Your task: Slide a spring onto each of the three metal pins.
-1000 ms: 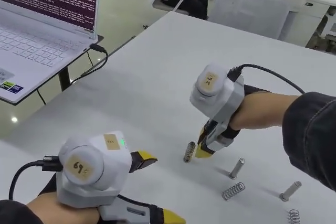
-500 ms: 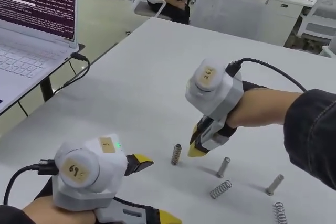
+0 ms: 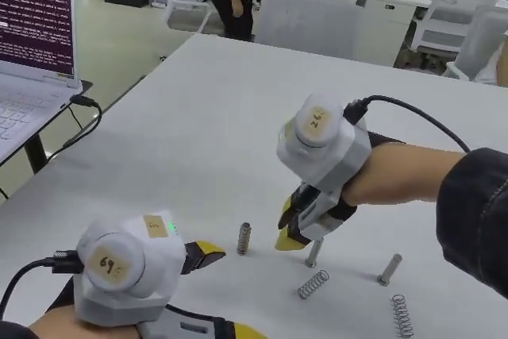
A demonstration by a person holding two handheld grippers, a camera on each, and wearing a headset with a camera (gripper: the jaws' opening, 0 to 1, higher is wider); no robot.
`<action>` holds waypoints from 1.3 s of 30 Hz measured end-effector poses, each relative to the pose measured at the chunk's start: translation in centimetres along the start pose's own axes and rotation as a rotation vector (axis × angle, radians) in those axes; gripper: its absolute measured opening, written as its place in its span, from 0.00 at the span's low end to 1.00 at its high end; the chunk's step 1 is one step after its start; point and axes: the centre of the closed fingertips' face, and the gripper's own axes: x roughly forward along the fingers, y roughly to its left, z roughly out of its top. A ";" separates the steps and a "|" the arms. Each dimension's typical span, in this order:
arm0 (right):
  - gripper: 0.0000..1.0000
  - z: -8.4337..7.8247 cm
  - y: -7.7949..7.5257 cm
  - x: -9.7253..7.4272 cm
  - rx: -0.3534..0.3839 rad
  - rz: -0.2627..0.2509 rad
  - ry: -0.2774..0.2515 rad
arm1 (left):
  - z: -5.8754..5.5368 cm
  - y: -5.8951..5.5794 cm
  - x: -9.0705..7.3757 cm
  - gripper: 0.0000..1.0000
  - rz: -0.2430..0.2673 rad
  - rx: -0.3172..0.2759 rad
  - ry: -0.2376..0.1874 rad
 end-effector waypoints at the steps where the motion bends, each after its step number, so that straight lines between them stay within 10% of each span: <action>1: 0.18 -0.1 0.2 -0.2 0.004 -0.002 -0.004 | 0.0 0.0 0.0 0.66 -0.002 0.001 -0.001; 39: 0.33 -4.8 4.8 -5.1 0.256 -0.160 -0.351 | 1.0 -1.1 1.8 0.64 -0.059 0.035 0.031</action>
